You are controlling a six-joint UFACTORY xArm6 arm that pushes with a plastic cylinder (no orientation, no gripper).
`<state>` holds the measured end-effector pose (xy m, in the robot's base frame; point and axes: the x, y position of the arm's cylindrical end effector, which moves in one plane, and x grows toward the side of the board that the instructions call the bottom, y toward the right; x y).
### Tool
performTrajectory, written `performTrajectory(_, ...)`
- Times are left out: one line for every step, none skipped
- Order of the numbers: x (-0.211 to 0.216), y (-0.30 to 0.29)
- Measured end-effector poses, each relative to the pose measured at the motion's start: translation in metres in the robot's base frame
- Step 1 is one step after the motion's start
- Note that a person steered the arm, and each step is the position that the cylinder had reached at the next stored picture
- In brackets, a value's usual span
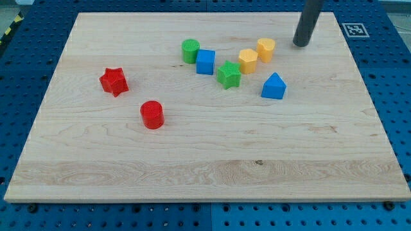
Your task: Slide the yellow heart to the top right of the yellow hexagon
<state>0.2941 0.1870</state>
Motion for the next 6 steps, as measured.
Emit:
performTrajectory(-0.001,-0.030)
performTrajectory(-0.002,-0.054)
performTrajectory(-0.002,-0.054)
performTrajectory(-0.001,-0.058)
performTrajectory(-0.001,-0.059)
performTrajectory(-0.014,-0.046)
